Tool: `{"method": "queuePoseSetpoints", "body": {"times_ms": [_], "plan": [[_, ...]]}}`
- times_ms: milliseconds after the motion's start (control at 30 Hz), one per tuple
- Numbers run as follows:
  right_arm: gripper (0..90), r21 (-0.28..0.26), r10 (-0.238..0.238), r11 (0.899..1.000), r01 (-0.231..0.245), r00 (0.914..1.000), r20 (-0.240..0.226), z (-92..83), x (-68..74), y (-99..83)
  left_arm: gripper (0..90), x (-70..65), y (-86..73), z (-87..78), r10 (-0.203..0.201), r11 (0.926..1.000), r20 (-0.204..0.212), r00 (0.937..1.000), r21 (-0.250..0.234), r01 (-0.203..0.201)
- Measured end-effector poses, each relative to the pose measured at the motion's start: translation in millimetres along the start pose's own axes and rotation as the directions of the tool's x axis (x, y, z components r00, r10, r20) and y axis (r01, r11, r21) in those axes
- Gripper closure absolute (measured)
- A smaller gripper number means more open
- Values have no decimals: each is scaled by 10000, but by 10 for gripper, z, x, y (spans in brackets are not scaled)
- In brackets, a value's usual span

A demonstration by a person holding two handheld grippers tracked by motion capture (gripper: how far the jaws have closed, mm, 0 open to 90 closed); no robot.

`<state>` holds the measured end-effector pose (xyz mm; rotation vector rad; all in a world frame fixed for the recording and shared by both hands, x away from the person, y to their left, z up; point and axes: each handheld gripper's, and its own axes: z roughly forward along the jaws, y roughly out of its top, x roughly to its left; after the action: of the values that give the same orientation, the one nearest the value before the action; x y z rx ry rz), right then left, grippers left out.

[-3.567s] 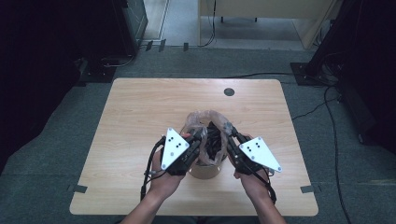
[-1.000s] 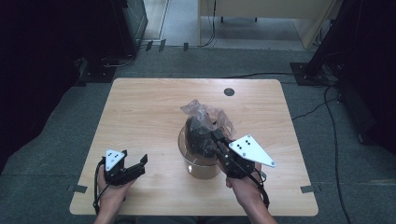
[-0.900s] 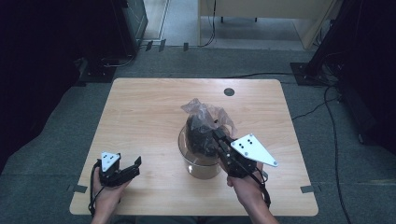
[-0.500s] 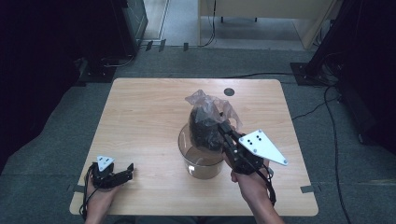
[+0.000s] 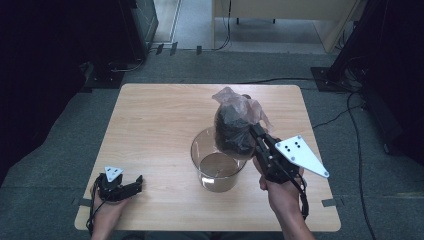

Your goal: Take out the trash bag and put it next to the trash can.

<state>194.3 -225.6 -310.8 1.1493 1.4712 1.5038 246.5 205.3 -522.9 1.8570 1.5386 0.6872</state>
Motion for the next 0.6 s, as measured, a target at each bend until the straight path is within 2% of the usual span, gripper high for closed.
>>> {"method": "queuePoseSetpoints", "body": {"times_ms": [300,600], "plan": [[899,-147,5,9999,6,9969,789,-130,-259,28,107,-2,4,3,-17,10000,-1,10000,9,17],[899,95,102,9999,-119,9859,1671,-179,-553,-138,108,-1,5,5,-9,10000,8,10000,10,9]]}}
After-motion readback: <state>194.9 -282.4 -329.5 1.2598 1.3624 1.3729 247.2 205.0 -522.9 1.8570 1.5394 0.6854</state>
